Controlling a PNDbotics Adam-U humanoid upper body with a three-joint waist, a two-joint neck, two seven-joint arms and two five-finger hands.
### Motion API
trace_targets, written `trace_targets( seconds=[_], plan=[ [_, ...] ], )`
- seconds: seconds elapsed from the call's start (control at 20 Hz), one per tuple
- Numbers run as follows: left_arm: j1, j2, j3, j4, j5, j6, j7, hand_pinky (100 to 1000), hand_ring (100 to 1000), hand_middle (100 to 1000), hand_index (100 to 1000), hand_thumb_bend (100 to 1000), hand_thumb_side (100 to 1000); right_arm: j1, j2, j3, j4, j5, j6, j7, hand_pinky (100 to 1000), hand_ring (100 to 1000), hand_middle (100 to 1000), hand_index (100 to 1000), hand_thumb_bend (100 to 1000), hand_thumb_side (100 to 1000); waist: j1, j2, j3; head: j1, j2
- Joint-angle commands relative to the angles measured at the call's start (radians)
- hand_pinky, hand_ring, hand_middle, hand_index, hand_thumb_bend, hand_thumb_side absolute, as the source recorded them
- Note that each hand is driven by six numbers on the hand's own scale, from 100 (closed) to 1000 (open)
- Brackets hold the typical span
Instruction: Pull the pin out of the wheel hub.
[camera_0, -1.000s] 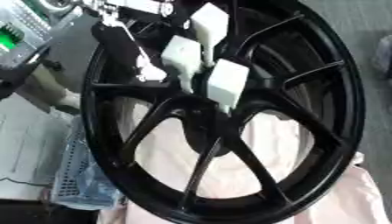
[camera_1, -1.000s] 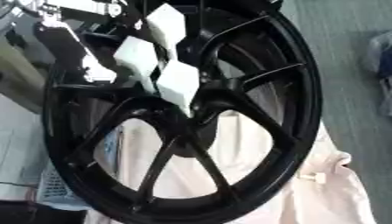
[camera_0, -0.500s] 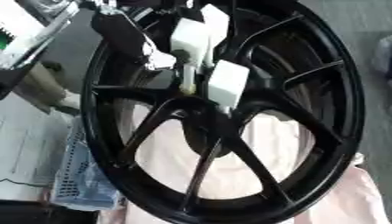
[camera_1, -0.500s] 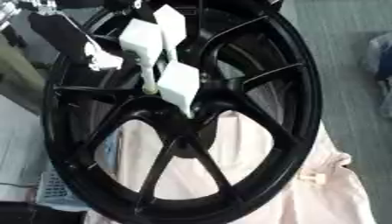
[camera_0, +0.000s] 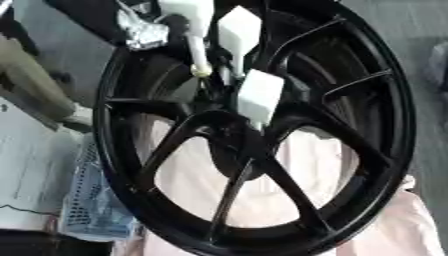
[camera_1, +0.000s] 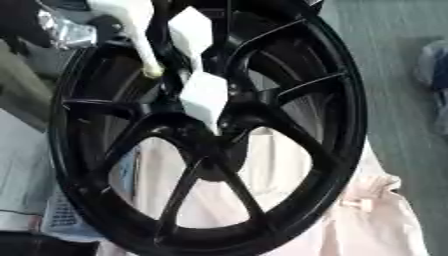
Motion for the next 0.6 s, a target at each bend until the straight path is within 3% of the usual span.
trace_targets(
  seconds=[0.05,0.25,0.35,0.45,0.6],
  plan=[
    [0.052,0.088,0.113,-0.013,0.043,0.001,0.085,621,477,271,440,100,301,0.005,-0.030,-0.018,-0.018,0.007,-0.003,-0.009,633,803,735,703,100,441,-0.004,-0.030,0.007,-0.010,-0.008],
    [0.095,0.114,0.148,-0.019,0.064,-0.003,0.138,621,477,271,440,100,301,0.004,-0.031,-0.019,-0.018,0.009,-0.004,-0.011,633,803,735,703,100,441,-0.005,-0.030,0.007,-0.009,-0.009],
    [0.115,0.132,0.166,-0.003,0.056,0.007,0.152,618,475,266,440,100,332,0.013,-0.028,-0.030,-0.018,0.014,-0.006,-0.018,634,803,735,703,100,434,-0.011,-0.031,0.024,-0.028,-0.015],
    [0.159,0.150,0.210,0.040,0.029,0.034,0.180,623,480,274,449,100,339,0.022,-0.024,-0.039,-0.018,0.022,-0.009,-0.028,634,803,735,703,100,432,-0.020,-0.033,0.052,-0.048,-0.019],
    [0.241,0.152,0.291,0.121,-0.021,0.084,0.230,625,483,280,457,100,321,0.021,-0.028,-0.038,-0.018,0.027,-0.007,-0.030,635,804,735,703,100,427,-0.022,-0.038,0.051,-0.044,-0.019]
  ],
)
